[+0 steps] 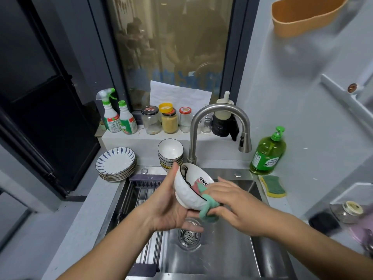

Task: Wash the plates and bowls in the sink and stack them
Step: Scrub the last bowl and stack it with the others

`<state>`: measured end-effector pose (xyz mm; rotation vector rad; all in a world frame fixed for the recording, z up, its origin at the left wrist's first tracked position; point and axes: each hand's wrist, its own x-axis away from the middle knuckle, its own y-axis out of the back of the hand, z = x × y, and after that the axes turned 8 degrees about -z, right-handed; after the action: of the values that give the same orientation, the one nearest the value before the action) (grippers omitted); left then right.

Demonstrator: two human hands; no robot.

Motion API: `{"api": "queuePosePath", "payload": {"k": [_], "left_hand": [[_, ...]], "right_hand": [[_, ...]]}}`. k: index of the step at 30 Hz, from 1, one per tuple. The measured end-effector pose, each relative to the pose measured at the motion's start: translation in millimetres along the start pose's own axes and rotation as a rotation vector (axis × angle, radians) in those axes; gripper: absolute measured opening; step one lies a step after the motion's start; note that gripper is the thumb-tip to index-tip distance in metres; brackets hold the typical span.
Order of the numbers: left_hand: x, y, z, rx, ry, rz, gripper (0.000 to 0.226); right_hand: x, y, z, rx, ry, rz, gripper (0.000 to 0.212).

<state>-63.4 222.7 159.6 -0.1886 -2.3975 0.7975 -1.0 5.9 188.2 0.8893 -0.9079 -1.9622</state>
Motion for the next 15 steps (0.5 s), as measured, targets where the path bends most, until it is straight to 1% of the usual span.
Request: {"api": "queuePosePath", "payload": {"k": [2, 3, 5, 6, 7, 9, 10, 11, 12, 13, 15], "left_hand": [[1.0, -1.4, 3.6, 0.003, -0.078, 0.058, 0.107], [1.0, -1.7, 6.4, 0.02, -0.143, 0.043, 0.103], [2.9, -4.2, 9.4, 0.054, -0.218, -0.027, 0.111], [3.0, -5.1, 8.9, 0.055, -0.226, -0.065, 0.114], [4.5, -5.9, 7.8, 0.051, -0.221, -0.08, 0.111], [7.0, -5.0, 5.1, 0.046, -0.174, -0.112, 0.088], [6.7, -2.5, 4.4, 0.064, -0.131, -0.126, 0.082], [4.7, 2.2, 5.2, 0.095, -0.099, -0.136, 0.084], [3.3, 7.2, 6.9, 0.124, -0.074, -0.137, 0.092], [2.2, 9.6, 8.0, 0.152, -0.047, -0.114, 0.099], [1.4, 6.5, 8.2, 0.214, -0.045, -0.087, 0.105]], "right_hand": [[-1.0, -0.8, 4.2, -0.087, -0.017, 0.007, 0.022], [-0.7, -0.5, 5.9, -0.123, -0.047, 0.008, 0.022], [0.5, -1.5, 7.1, -0.171, -0.081, 0.014, 0.02], [0.8, -2.2, 7.2, -0.187, -0.082, 0.023, 0.019], [0.2, -2.7, 7.5, -0.202, -0.087, 0.036, 0.017], [-0.8, -2.4, 5.0, -0.21, -0.083, 0.042, 0.015], [-1.1, -2.1, 1.8, -0.2, -0.079, 0.025, 0.014], [-1.3, -1.6, -1.0, -0.212, -0.096, 0.003, 0.015], [-1.1, -2.4, -3.0, -0.27, -0.14, -0.026, 0.017], [-0.8, -3.6, -2.3, -0.393, -0.219, -0.069, 0.019], [-1.4, -8.6, 2.8, -0.707, -0.364, -0.212, 0.022]]}}
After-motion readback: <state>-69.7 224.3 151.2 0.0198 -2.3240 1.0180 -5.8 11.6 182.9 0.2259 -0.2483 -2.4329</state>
